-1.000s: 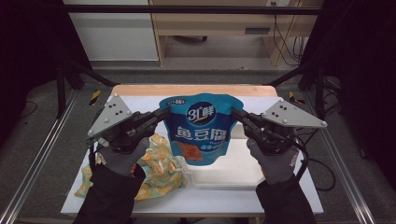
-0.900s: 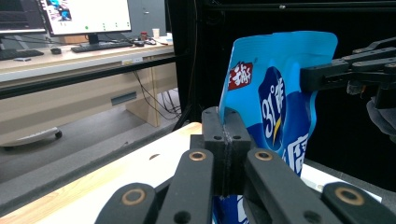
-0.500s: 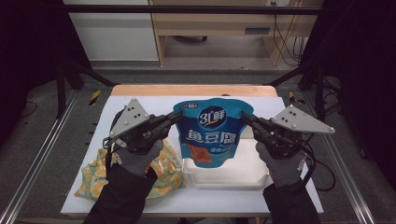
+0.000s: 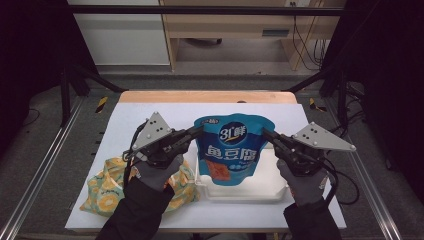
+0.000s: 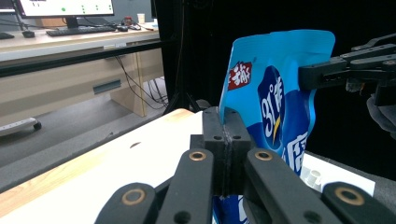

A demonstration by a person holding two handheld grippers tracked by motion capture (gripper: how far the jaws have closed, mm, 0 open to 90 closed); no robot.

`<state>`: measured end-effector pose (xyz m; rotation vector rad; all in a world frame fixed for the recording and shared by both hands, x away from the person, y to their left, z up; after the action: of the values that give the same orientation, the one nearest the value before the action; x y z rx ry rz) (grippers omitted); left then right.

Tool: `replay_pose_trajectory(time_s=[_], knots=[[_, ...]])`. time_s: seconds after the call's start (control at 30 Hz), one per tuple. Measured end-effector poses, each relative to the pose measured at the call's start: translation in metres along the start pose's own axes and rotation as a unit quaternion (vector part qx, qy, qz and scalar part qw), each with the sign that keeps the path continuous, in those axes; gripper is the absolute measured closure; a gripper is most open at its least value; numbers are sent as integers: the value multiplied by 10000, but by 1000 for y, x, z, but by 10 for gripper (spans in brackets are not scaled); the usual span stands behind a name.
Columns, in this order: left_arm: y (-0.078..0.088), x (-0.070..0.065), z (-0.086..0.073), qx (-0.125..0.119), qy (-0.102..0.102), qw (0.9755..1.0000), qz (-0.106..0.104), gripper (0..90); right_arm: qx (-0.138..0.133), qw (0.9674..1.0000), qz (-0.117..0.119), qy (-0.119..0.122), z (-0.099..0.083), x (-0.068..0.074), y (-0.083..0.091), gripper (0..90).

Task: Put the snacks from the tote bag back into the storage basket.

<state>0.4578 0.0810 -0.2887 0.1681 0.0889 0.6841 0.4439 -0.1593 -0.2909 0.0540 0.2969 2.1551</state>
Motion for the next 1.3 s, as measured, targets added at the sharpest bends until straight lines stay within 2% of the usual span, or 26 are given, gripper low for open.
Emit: replay_pose_trajectory(time_s=[0.57,1.3], knots=[[-6,5,-30,227,98,9997,-20,900,184,9997,51,-137,-30,1,-12,900],[-9,5,-55,457,158,9988,-41,900,415,9989,86,-192,-54,4,-18,900]])
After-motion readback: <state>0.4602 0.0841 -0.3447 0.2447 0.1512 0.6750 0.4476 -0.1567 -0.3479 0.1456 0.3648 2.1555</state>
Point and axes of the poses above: each handheld gripper's, and its own axes: y roughly backward along the jaws, z roughly out of its top, x roughly to its left, the point moved 6 cm from there along -y, roughly forward along the jaws, and after that the axes turned 2 degrees about y, right-handed, at the moved point
